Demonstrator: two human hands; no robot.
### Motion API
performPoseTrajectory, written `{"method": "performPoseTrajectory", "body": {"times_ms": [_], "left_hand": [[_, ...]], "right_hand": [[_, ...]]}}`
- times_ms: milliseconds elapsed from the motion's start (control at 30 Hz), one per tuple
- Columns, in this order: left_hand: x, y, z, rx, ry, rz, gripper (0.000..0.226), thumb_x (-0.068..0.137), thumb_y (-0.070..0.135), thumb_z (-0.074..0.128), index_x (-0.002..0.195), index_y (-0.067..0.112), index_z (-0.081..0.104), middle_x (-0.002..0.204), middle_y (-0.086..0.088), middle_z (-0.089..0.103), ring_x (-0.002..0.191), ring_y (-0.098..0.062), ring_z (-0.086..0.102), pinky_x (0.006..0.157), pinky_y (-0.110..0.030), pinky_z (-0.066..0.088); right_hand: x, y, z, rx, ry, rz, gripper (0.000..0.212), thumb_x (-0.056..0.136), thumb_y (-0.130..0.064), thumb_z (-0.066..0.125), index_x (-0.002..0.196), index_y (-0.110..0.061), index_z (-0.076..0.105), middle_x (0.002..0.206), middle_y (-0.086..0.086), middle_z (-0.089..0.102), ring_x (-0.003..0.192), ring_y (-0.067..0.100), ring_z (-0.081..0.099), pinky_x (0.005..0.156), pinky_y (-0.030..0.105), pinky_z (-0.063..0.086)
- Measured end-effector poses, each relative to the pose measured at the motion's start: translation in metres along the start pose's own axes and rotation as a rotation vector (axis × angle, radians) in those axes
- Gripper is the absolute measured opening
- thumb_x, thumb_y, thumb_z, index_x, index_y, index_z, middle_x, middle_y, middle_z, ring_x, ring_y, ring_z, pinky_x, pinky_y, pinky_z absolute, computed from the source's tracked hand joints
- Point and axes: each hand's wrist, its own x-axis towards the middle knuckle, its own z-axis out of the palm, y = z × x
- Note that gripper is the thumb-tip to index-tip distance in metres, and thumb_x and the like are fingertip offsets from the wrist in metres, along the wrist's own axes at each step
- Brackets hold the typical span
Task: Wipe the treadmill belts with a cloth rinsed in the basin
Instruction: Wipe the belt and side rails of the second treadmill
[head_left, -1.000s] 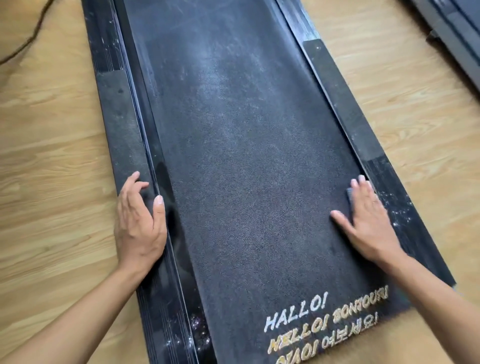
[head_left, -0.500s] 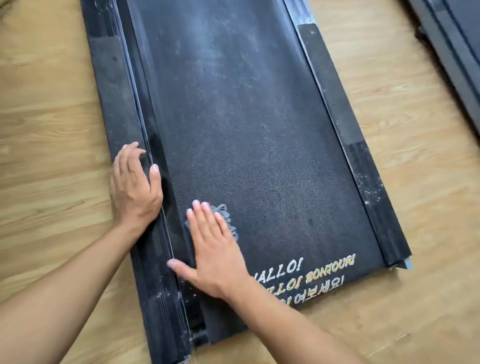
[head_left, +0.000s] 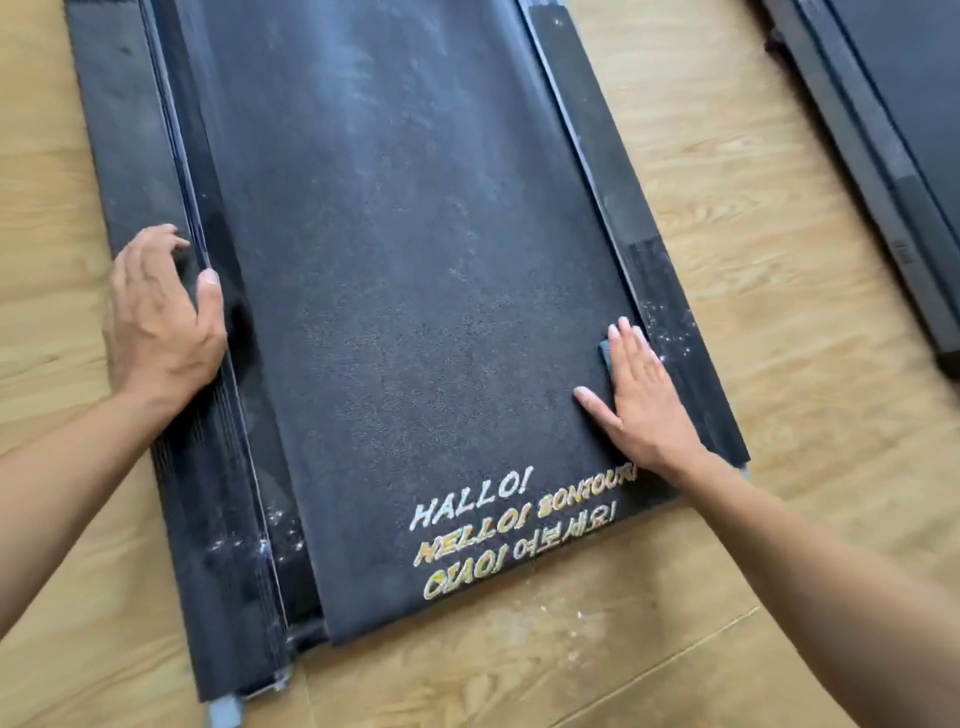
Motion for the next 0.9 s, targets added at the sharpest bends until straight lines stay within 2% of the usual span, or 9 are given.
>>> {"method": "performPoseTrajectory", "body": {"times_ms": [100,200,333,433,533,633,733,833,900], "left_hand": [[-0.003,0.003,0.001,0.016,-0.005,0.003,0.039,0.103,0.030,0.047,0.135,0.008,0.047,0.151,-0.013,0.048,0.140,-0.033,0.044,0.117,-0.046,0.034],[-0.001,0.005,0.000,0.013,-0.007,-0.009,0.040,0.103,0.033,0.045,0.134,0.008,0.047,0.150,-0.012,0.048,0.140,-0.032,0.043,0.116,-0.042,0.034],[-0.002,0.007,-0.001,0.044,-0.024,-0.015,0.039,0.103,0.033,0.043,0.132,0.007,0.049,0.151,-0.011,0.048,0.141,-0.030,0.042,0.118,-0.039,0.033],[-0.004,0.008,-0.002,0.065,-0.035,-0.011,0.037,0.103,0.031,0.042,0.129,0.005,0.050,0.151,-0.012,0.048,0.143,-0.033,0.041,0.121,-0.042,0.030],[-0.002,0.008,-0.004,0.012,-0.044,-0.012,0.039,0.102,0.030,0.042,0.131,0.005,0.050,0.150,-0.012,0.049,0.142,-0.032,0.043,0.121,-0.040,0.030],[-0.005,0.004,-0.008,0.047,-0.061,-0.023,0.039,0.102,0.032,0.043,0.131,0.007,0.048,0.153,-0.009,0.048,0.144,-0.031,0.041,0.121,-0.042,0.031],[-0.005,0.006,-0.008,0.043,-0.074,0.000,0.039,0.102,0.034,0.043,0.131,0.008,0.047,0.155,-0.009,0.046,0.147,-0.032,0.039,0.121,-0.046,0.032],[-0.005,0.004,-0.006,0.079,-0.075,0.012,0.038,0.102,0.034,0.043,0.130,0.007,0.047,0.155,-0.011,0.045,0.146,-0.034,0.039,0.121,-0.047,0.032],[-0.005,0.004,-0.007,0.088,-0.073,0.013,0.039,0.102,0.035,0.043,0.130,0.007,0.047,0.155,-0.011,0.045,0.146,-0.034,0.039,0.121,-0.047,0.032]], "right_hand": [[-0.009,-0.003,0.006,0.092,0.040,0.104,0.110,0.089,-0.090,0.011,0.167,-0.013,-0.003,0.175,0.003,-0.012,0.161,0.015,-0.014,0.131,0.047,0.005],[-0.009,-0.076,0.017,0.231,0.106,0.260,0.118,0.086,-0.092,0.017,0.166,-0.007,-0.001,0.175,0.010,-0.011,0.161,0.022,-0.014,0.131,0.050,0.000],[-0.038,-0.216,0.035,0.189,0.063,-0.065,0.110,0.093,-0.083,0.026,0.166,-0.007,-0.006,0.173,0.011,-0.019,0.159,0.021,-0.024,0.129,0.042,-0.012],[-0.080,-0.297,0.059,0.137,-0.005,-0.350,0.100,0.100,-0.076,0.024,0.166,-0.006,-0.004,0.173,0.011,-0.020,0.158,0.022,-0.025,0.131,0.045,-0.004],[-0.105,-0.308,0.079,-0.002,-0.021,-0.602,0.091,0.105,-0.068,0.026,0.166,-0.006,-0.001,0.174,0.011,-0.015,0.160,0.021,-0.020,0.131,0.044,0.006],[-0.091,-0.264,0.074,-0.040,0.017,-0.737,0.087,0.106,-0.067,0.030,0.167,-0.011,0.008,0.176,0.005,-0.004,0.162,0.017,-0.010,0.130,0.041,0.012],[-0.059,-0.183,0.054,-0.008,0.085,-0.494,0.090,0.102,-0.073,0.030,0.168,-0.015,0.009,0.176,0.001,-0.003,0.162,0.014,-0.008,0.131,0.041,0.010],[-0.041,-0.079,0.034,0.023,0.066,-0.133,0.096,0.098,-0.080,0.018,0.168,-0.016,0.001,0.176,0.000,-0.010,0.161,0.013,-0.013,0.132,0.043,0.006],[-0.045,-0.022,0.023,0.074,0.048,0.070,0.103,0.093,-0.085,0.011,0.168,-0.015,0.001,0.176,0.000,-0.010,0.161,0.012,-0.014,0.131,0.049,0.011]]}}
